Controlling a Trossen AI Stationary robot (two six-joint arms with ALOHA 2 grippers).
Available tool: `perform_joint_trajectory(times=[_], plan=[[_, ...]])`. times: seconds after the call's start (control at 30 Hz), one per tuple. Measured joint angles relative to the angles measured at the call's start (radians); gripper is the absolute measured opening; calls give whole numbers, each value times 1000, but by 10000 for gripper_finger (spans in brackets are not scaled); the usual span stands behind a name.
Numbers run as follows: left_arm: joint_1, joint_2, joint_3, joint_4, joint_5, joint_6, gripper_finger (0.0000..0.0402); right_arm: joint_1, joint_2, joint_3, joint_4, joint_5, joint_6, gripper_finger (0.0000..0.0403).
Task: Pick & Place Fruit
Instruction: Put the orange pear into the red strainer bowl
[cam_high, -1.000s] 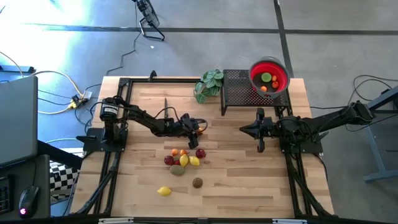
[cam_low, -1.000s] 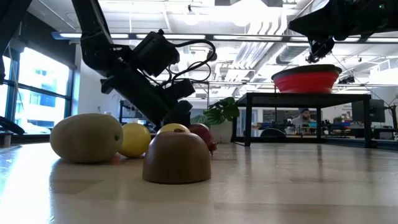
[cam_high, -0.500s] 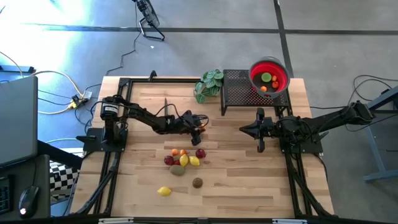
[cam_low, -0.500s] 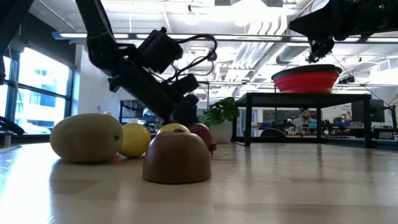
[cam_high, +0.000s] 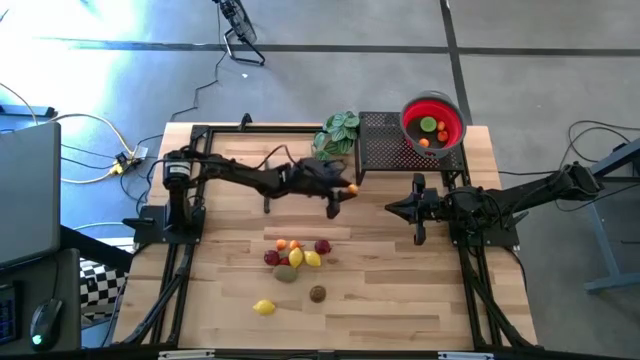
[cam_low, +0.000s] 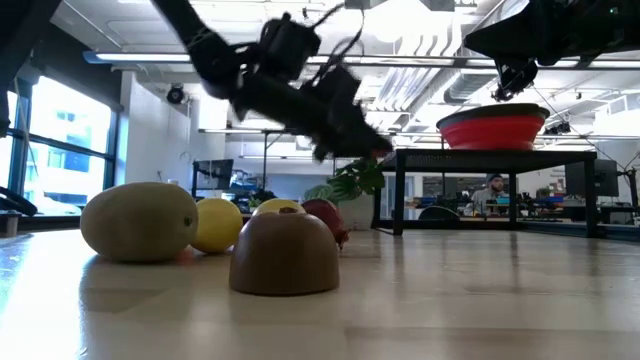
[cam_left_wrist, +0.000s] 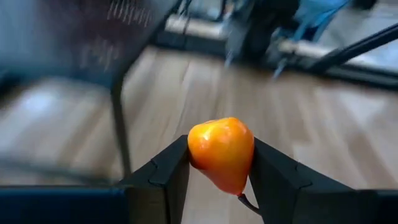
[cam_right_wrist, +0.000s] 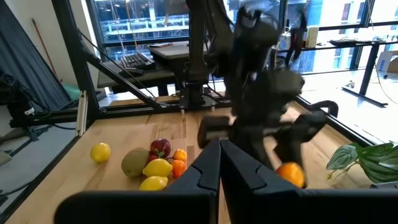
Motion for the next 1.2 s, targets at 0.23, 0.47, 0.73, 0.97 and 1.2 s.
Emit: perform_joint_trajectory(times=[0.23, 0.47, 0.73, 0.97, 1.2], plan=[[43, -1, 211, 1, 194, 66, 145, 0, 0, 0, 0, 0, 13, 3], [66, -2, 385, 3, 437, 90, 145, 0, 0, 0, 7, 12, 35, 3], [58, -2, 429, -2, 500, 138, 145, -3, 0, 0, 114, 128, 0, 11], [57, -2, 429, 0, 500, 148, 145, -45, 73, 1, 205, 123, 16, 121], [57, -2, 429, -6, 500, 158, 145, -104, 225, 1, 448, 51, 34, 207]])
